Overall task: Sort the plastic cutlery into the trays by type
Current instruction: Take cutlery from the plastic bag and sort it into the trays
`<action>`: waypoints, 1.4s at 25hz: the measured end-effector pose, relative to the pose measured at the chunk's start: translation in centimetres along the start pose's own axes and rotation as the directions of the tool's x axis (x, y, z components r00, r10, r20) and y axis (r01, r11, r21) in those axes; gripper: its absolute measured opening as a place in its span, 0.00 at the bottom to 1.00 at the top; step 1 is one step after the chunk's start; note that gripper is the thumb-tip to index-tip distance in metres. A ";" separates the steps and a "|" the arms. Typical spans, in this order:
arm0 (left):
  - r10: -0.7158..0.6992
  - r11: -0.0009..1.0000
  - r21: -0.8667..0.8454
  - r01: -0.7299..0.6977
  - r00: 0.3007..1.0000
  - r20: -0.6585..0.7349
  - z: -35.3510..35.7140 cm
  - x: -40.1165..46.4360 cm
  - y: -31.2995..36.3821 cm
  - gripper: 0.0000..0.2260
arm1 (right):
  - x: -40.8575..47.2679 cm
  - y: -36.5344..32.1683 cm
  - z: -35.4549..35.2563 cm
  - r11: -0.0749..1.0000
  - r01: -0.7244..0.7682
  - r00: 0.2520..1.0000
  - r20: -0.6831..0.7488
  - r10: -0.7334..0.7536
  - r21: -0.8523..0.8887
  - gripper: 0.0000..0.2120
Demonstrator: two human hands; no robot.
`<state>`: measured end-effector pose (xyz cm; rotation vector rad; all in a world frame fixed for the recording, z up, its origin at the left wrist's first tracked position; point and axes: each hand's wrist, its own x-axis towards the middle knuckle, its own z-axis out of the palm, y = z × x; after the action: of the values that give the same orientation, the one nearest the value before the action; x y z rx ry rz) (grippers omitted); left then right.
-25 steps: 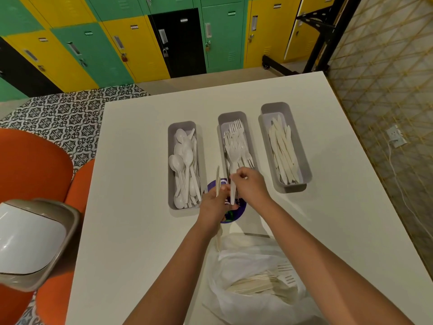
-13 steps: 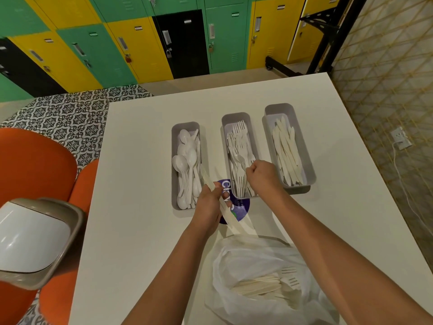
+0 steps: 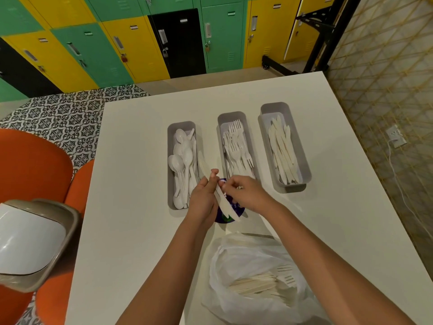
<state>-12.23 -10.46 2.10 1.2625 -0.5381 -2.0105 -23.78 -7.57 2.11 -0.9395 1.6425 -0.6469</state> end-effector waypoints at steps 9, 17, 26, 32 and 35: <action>-0.010 0.991 0.132 0.000 0.997 0.073 1.6 0.0 0.0 0.14 | -1.0 1.3 -0.2 0.979 0.058 0.986 -0.165 -0.026 0.196 0.03; 0.107 0.880 0.474 -0.033 0.986 -0.130 3.6 1.0 -1.8 0.07 | -0.9 2.6 -5.5 0.962 -0.015 0.871 -0.469 0.146 0.272 0.09; 0.138 0.685 0.722 -0.099 0.990 0.005 9.2 3.5 -3.3 0.06 | 0.5 5.8 -12.2 0.951 -0.245 0.799 -0.594 0.088 -0.188 0.11; 0.187 0.595 0.792 -0.140 0.982 0.033 12.4 5.8 -4.7 0.03 | 2.1 5.7 -13.1 0.908 -0.276 0.808 -0.588 0.040 -0.316 0.10; 0.209 0.561 0.810 -0.172 0.976 0.063 13.1 6.4 -5.0 0.08 | 2.6 5.4 -13.3 0.903 -0.277 0.805 -0.593 0.030 -0.330 0.12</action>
<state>-27.50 -12.01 0.67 1.6484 -1.6521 -1.5406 -38.17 -7.51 -0.07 -0.9280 2.4492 -0.5092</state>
